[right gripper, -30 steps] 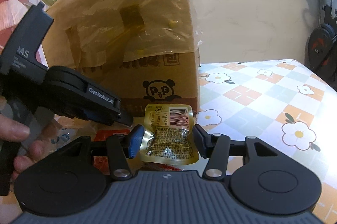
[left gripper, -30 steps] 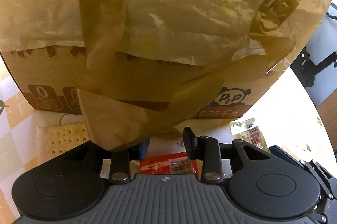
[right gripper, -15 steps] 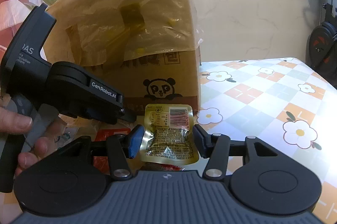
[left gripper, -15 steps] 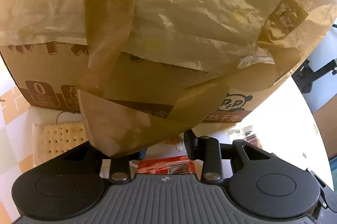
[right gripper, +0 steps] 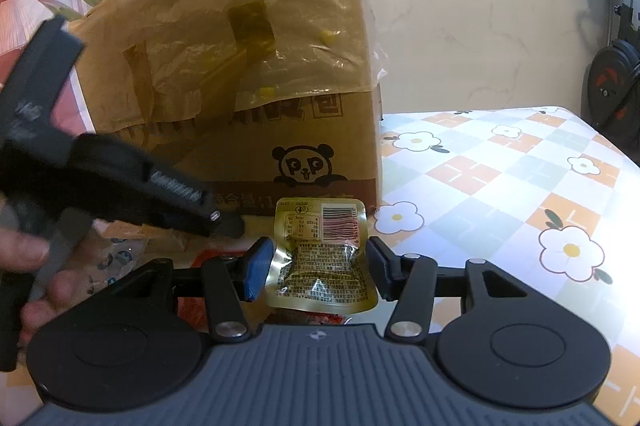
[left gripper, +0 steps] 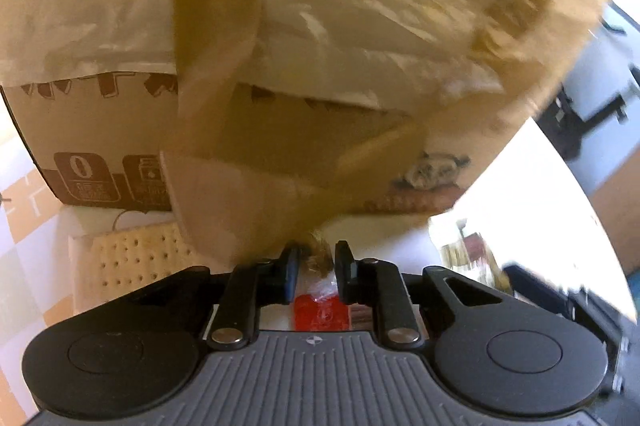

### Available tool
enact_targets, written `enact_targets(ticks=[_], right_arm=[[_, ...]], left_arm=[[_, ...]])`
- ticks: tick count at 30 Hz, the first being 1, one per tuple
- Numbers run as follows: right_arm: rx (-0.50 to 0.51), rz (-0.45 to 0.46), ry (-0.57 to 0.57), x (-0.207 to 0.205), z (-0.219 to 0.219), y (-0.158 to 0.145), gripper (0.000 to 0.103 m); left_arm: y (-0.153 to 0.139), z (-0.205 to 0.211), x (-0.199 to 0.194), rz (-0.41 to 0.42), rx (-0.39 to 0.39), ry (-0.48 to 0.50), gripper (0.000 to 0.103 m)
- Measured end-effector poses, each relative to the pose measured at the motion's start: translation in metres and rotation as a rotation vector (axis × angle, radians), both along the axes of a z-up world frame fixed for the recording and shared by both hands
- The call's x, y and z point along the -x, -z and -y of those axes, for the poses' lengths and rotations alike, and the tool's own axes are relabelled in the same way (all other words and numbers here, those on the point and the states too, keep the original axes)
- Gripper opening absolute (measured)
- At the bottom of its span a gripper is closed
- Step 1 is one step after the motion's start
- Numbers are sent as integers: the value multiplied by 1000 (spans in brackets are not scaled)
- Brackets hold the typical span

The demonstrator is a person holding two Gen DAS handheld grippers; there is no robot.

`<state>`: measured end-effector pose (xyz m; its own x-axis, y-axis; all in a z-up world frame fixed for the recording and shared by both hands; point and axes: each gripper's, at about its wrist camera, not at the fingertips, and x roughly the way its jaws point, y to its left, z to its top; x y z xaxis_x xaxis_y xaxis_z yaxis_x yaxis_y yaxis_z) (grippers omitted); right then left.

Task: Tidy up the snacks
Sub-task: 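Grasp the small clear brown packet with the left tool while the right holds the gold packet, then lift both held packets over the box and open both tools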

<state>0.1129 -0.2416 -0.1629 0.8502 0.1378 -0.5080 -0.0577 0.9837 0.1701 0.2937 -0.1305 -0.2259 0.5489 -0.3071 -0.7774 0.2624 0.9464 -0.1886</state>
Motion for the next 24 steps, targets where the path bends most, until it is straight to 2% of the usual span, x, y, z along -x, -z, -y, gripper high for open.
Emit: enact_targets(ticks=[14, 24], right_arm=[[7, -8, -8, -1, -3, 0, 54], [22, 26, 0, 19, -2, -18, 54]], left_arm=[[-21, -9, 45, 56, 5, 104, 18], [-50, -48, 69, 91, 75, 122, 18]])
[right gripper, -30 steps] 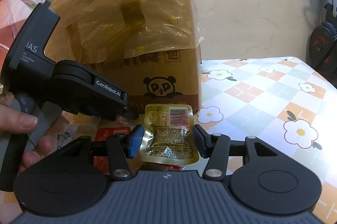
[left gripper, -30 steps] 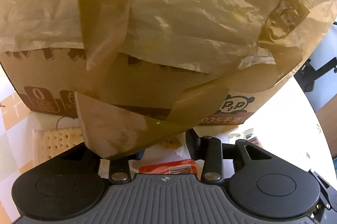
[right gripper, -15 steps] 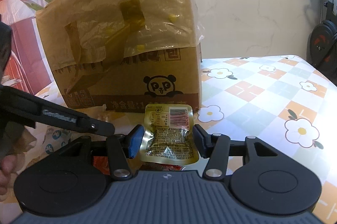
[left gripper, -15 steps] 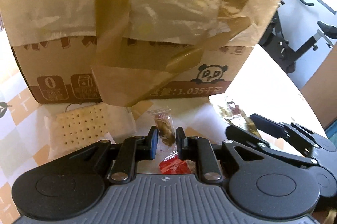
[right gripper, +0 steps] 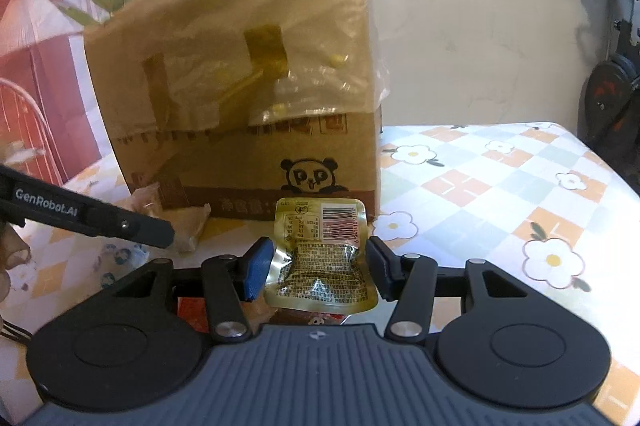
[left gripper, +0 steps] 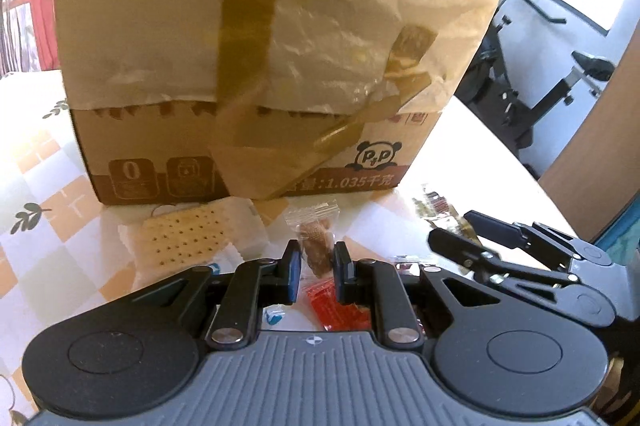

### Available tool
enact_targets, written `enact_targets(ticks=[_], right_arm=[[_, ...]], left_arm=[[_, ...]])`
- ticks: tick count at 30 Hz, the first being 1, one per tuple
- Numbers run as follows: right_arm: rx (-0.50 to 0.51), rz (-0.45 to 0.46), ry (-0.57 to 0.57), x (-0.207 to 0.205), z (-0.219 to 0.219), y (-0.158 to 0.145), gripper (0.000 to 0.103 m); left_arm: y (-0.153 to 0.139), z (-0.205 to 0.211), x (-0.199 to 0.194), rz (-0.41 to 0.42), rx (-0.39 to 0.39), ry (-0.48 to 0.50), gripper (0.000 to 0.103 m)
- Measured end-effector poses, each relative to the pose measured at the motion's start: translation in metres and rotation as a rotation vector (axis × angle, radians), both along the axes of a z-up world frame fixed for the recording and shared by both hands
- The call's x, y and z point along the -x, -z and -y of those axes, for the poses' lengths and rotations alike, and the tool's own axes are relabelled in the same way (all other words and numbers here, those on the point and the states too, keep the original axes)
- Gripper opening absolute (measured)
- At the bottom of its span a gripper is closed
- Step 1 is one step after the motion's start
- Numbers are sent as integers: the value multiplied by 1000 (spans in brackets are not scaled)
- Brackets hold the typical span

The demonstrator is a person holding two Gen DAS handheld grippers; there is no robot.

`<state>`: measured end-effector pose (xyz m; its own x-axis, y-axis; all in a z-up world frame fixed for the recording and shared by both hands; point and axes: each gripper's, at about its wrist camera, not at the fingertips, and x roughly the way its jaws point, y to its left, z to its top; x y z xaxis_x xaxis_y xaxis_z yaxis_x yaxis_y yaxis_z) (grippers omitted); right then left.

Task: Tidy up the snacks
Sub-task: 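Lift both held packets over the box and open both tools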

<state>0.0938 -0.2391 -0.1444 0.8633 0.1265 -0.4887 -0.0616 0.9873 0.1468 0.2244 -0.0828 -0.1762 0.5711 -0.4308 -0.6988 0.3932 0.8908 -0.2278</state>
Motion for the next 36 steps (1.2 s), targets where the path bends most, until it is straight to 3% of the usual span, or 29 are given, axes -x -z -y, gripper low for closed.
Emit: enact_targets(ticks=[6, 10, 17, 21, 23, 31, 33, 34, 36], right_arm=[[-20, 90, -12, 15, -1, -40, 54], [-30, 199, -40, 15, -6, -83, 54], [-31, 345, -120, -26, -23, -150, 54], [-4, 345, -180, -75, -43, -169, 54], [14, 326, -206, -101, -55, -173, 54], [36, 163, -187, -172, -84, -157, 59], [34, 139, -179, -176, -85, -154, 64], [27, 140, -177, -174, -83, -154, 69], [1, 158, -187, -166, -77, -155, 69]], left_arm=[[-42, -24, 17, 93, 49, 34, 18], [-77, -39, 20, 171, 91, 57, 18], [-139, -61, -7, 304, 122, 41, 18], [-161, -66, -40, 345, 104, 14, 18], [-164, -65, -62, 327, 109, -6, 18], [-147, -62, -124, 240, 66, -96, 21], [-146, -71, -123, 223, 56, -127, 49], [-147, -74, -122, 220, 52, -145, 52], [-150, -85, -112, 228, 85, -142, 52]])
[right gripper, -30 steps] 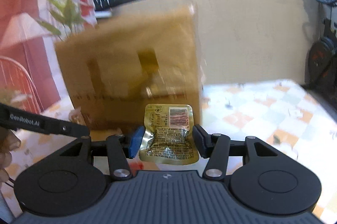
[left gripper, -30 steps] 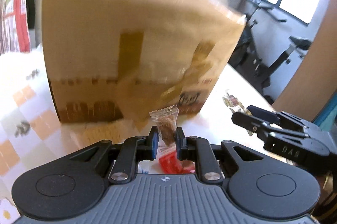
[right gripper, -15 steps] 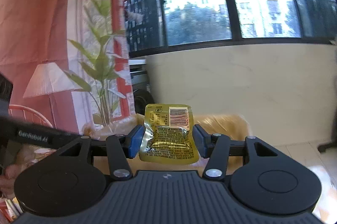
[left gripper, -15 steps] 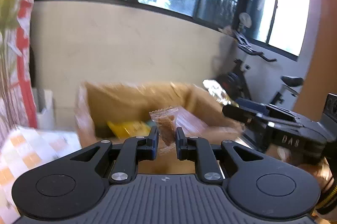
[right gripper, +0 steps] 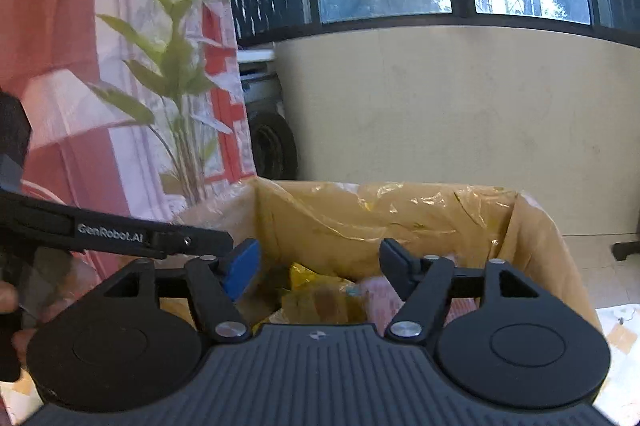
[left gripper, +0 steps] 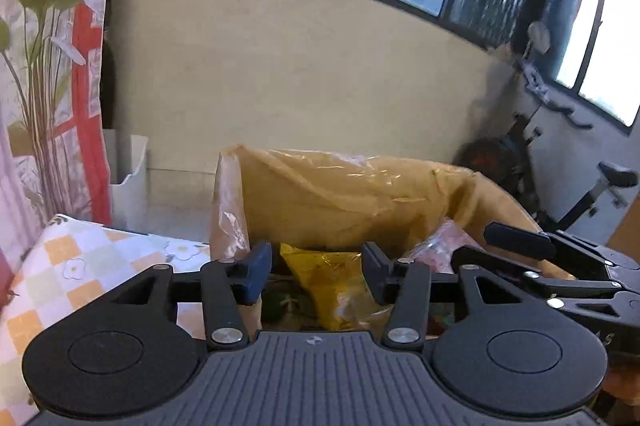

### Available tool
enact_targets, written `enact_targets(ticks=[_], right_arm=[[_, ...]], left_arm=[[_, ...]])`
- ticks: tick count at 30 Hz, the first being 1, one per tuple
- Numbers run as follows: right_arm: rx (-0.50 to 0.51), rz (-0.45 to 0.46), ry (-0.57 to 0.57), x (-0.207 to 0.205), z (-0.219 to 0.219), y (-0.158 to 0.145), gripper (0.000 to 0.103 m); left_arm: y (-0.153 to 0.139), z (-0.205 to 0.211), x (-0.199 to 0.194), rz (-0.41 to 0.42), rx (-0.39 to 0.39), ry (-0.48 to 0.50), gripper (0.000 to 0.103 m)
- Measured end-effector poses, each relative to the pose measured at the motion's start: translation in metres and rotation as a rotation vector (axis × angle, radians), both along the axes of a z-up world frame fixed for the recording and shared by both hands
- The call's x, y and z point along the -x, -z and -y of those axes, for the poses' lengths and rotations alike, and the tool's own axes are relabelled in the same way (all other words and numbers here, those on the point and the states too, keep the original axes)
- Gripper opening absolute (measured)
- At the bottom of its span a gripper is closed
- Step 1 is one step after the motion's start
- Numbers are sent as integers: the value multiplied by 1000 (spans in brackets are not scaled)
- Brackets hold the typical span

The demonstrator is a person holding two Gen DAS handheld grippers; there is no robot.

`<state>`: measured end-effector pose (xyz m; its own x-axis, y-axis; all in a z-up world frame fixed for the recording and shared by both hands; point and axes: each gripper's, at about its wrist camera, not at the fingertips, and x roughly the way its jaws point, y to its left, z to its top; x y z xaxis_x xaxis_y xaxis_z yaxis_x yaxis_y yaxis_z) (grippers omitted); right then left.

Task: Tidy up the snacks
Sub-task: 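Lift both held packets over the box and open both tools, then move both open tools back down to the snacks on the tablecloth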

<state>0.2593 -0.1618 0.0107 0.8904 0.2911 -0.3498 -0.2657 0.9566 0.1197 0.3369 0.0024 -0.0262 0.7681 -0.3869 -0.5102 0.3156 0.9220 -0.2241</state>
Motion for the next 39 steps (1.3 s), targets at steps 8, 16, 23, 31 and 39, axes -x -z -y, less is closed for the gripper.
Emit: enact_targets(ticks=[8, 16, 23, 31, 39], right_arm=[[-50, 74, -50, 59, 27, -7, 69], [-48, 39, -40, 116, 52, 23, 69], [-3, -140, 27, 137, 59, 86, 69], [107, -354, 100, 149, 58, 144, 64], [104, -433, 122, 153, 49, 170, 64]], left_arm=[[-15, -17, 39, 47, 5, -3, 53], [7, -49, 87, 19, 42, -70, 53], [61, -48, 114, -59, -2, -142, 53], [110, -33, 130, -162, -49, -163, 52], [128, -17, 134, -213, -73, -134, 52]])
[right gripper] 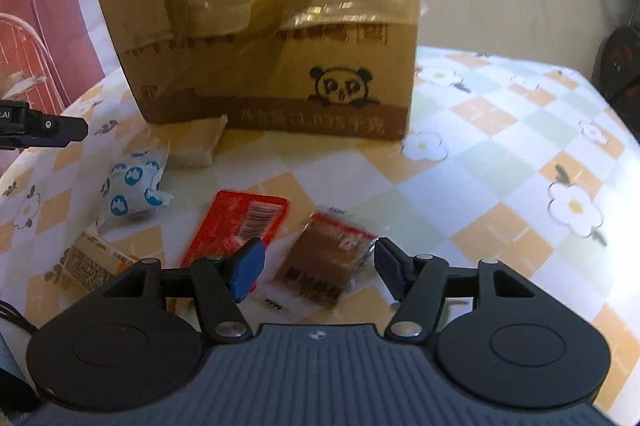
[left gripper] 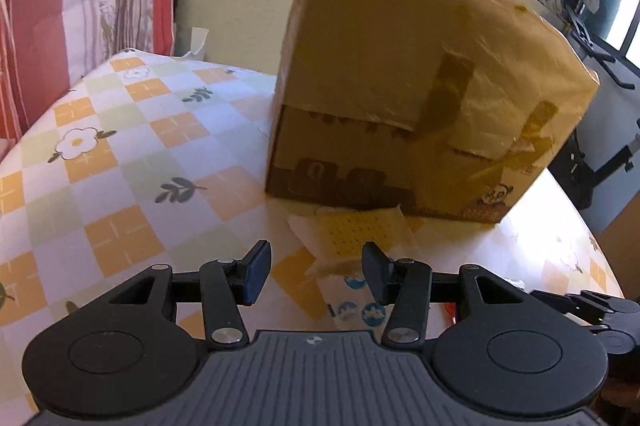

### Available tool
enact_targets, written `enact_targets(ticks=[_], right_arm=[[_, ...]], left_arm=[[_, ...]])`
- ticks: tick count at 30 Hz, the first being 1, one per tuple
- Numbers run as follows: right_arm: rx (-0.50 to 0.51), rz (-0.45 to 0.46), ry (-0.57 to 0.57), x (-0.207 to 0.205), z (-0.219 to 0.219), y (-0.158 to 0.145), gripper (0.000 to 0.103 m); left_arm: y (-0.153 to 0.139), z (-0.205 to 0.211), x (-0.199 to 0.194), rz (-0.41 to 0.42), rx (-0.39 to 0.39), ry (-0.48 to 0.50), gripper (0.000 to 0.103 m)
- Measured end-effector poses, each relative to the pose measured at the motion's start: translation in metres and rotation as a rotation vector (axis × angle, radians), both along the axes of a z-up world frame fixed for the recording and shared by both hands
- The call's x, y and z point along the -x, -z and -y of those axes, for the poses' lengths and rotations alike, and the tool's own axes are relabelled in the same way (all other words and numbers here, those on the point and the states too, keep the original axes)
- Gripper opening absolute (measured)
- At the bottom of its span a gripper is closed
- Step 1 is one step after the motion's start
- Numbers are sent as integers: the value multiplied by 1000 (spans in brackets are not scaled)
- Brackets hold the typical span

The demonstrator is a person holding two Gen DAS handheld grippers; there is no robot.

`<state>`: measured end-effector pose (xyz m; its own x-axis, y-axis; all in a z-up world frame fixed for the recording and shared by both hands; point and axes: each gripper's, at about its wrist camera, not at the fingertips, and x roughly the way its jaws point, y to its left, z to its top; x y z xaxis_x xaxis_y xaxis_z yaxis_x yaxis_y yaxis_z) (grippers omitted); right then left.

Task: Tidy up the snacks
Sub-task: 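Move both open tools back down to the snacks on the tablecloth, then grasp the brown packet with the right tool while the left reaches the red packet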

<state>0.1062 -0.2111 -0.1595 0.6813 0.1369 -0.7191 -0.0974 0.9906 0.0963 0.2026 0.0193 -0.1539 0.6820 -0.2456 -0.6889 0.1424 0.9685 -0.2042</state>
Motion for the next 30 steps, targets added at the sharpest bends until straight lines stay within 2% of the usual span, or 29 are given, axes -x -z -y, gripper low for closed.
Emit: enact_targets(ticks=[6, 8, 13, 19, 24, 27, 30], right_arm=[[91, 25, -4, -4, -14, 5, 63], [97, 36, -10, -6, -14, 6, 59], [78, 49, -39, -6, -13, 5, 41], [22, 67, -15, 0, -5, 3, 40], [3, 88, -23, 7, 1, -4, 40], [25, 88, -64, 12, -2, -3, 40], [28, 92, -78, 17, -2, -1, 40]], left_arm=[[10, 3, 1, -32, 5, 13, 52], [13, 4, 1, -44, 8, 15, 52], [20, 14, 3, -66, 7, 49, 52], [18, 24, 5, -62, 8, 97, 52], [11, 41, 3, -56, 37, 183, 51], [10, 60, -1, -87, 68, 267, 51], [14, 86, -9, -142, 65, 336, 51]])
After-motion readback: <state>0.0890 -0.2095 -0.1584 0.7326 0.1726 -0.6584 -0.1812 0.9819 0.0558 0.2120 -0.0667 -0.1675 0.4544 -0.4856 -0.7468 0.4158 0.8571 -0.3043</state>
